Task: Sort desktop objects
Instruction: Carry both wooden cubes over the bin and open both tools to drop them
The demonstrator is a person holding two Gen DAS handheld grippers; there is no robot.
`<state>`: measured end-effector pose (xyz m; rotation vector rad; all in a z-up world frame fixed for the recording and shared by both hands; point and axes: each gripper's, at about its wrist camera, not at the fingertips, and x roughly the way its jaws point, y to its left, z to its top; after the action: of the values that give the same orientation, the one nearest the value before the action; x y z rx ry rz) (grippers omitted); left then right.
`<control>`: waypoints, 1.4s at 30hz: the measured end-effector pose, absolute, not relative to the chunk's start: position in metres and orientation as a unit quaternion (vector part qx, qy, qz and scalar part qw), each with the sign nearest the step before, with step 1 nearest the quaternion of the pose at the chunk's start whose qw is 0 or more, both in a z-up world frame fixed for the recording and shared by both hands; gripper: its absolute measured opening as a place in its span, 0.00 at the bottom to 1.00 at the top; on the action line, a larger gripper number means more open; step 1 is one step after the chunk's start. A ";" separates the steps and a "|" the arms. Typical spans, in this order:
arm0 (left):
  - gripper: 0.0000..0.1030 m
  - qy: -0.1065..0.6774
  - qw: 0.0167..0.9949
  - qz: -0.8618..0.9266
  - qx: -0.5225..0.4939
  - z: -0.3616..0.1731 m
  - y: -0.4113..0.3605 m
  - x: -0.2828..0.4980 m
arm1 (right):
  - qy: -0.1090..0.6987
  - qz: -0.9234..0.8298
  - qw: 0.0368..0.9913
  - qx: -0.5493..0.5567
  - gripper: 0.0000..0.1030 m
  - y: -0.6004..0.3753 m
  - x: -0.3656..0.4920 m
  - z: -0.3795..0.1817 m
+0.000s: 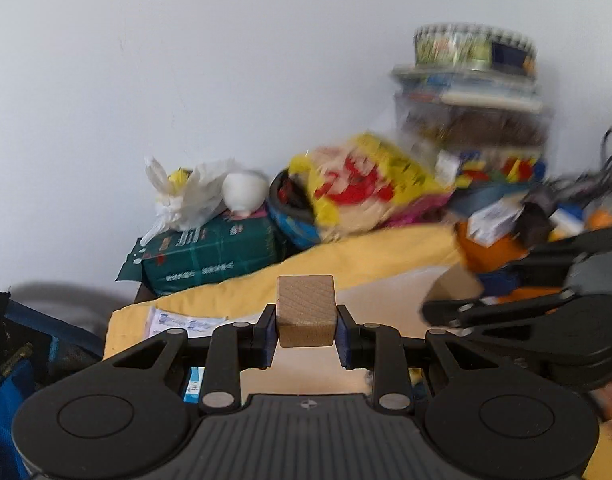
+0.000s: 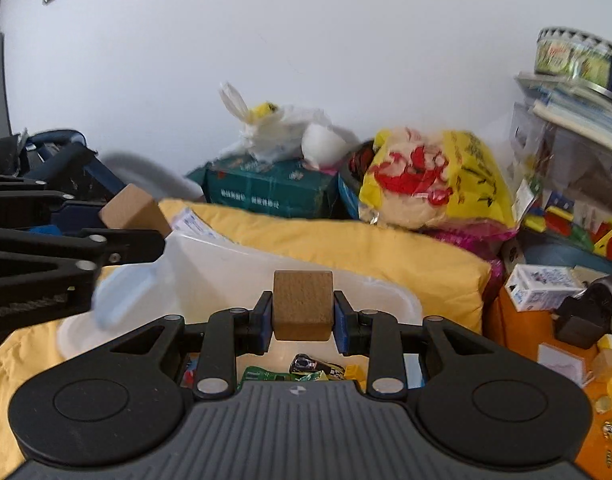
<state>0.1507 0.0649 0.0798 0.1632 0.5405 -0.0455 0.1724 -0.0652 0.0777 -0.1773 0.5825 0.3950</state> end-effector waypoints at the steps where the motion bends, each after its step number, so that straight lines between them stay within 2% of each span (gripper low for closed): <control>1: 0.31 0.281 0.955 -0.017 0.090 0.070 0.064 0.159 | 0.296 0.188 0.933 -0.088 0.32 -0.064 0.179 0.074; 4: 0.32 0.334 0.939 -0.008 0.082 0.040 0.069 0.177 | 0.328 0.177 0.924 -0.087 0.33 -0.063 0.191 0.059; 6: 0.33 0.343 0.937 -0.002 0.071 0.031 0.073 0.177 | 0.339 0.171 0.921 -0.086 0.33 -0.064 0.192 0.052; 8: 0.40 0.346 0.936 -0.010 0.058 0.031 0.075 0.175 | 0.347 0.172 0.917 -0.092 0.42 -0.065 0.191 0.048; 9: 0.48 0.345 0.937 -0.011 0.054 0.033 0.076 0.173 | 0.349 0.172 0.916 -0.092 0.45 -0.066 0.190 0.047; 10: 0.52 0.342 0.938 -0.011 0.054 0.036 0.075 0.171 | 0.352 0.169 0.916 -0.092 0.48 -0.068 0.191 0.047; 12: 0.57 0.329 0.943 -0.008 0.059 0.044 0.073 0.166 | 0.355 0.164 0.916 -0.090 0.50 -0.071 0.192 0.049; 13: 0.65 0.322 0.945 -0.007 0.058 0.049 0.072 0.163 | 0.354 0.163 0.917 -0.090 0.56 -0.072 0.192 0.051; 14: 0.67 0.316 0.947 -0.002 0.058 0.053 0.071 0.160 | 0.354 0.161 0.917 -0.093 0.65 -0.073 0.191 0.053; 18: 0.72 0.283 0.957 0.017 0.057 0.075 0.065 0.147 | 0.349 0.153 0.917 -0.116 0.83 -0.071 0.188 0.061; 20: 0.79 0.259 0.963 0.037 0.058 0.085 0.064 0.139 | 0.345 0.147 0.919 -0.123 0.94 -0.072 0.187 0.066; 21: 0.82 0.256 0.964 0.039 0.058 0.089 0.064 0.137 | 0.348 0.144 0.918 -0.126 0.95 -0.071 0.188 0.067; 25: 0.82 0.279 0.957 0.034 0.071 0.097 0.066 0.140 | 0.364 0.142 0.912 -0.127 0.99 -0.073 0.190 0.070; 30: 0.82 0.308 0.940 0.055 0.139 0.095 0.059 0.146 | 0.381 0.128 0.907 -0.125 1.00 -0.076 0.191 0.074; 42: 0.82 0.358 0.917 0.072 0.162 0.097 0.044 0.161 | 0.448 0.110 0.876 -0.144 1.00 -0.076 0.201 0.065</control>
<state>0.1607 0.0443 0.0973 0.3335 0.7363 0.1472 0.2007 -0.0761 0.0646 -0.3004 0.9346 0.2293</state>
